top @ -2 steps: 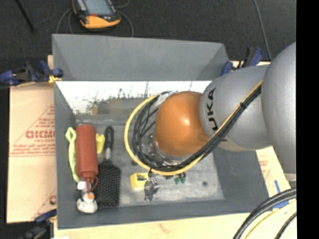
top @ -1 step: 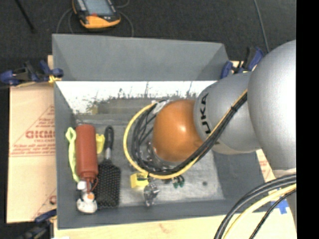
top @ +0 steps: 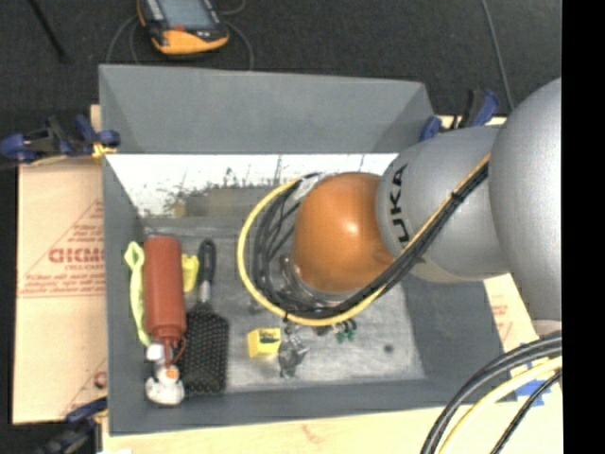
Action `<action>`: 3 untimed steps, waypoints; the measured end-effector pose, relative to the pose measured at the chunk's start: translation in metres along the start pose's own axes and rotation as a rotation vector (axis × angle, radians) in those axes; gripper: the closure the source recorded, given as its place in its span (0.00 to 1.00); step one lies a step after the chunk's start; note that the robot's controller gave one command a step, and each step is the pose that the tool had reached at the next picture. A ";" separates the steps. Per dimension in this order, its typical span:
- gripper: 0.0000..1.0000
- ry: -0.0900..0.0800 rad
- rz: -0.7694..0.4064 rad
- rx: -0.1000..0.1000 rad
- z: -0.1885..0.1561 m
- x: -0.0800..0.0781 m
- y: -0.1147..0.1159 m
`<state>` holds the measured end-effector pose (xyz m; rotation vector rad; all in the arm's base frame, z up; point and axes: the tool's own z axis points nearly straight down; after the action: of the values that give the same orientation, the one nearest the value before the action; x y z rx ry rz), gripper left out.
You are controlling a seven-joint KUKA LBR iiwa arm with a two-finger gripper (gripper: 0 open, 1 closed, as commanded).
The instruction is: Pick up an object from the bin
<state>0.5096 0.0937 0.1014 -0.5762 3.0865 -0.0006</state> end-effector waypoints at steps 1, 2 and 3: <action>0.00 -0.002 -0.019 -0.001 0.024 0.000 0.006; 1.00 -0.008 -0.016 -0.004 0.027 0.000 -0.008; 1.00 -0.008 -0.016 -0.004 0.027 0.000 -0.008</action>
Offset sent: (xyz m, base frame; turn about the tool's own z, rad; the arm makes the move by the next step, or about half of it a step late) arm 0.0005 -0.0100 -0.0314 -0.0169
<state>0.5125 0.0864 0.0740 -0.5992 3.0752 0.0070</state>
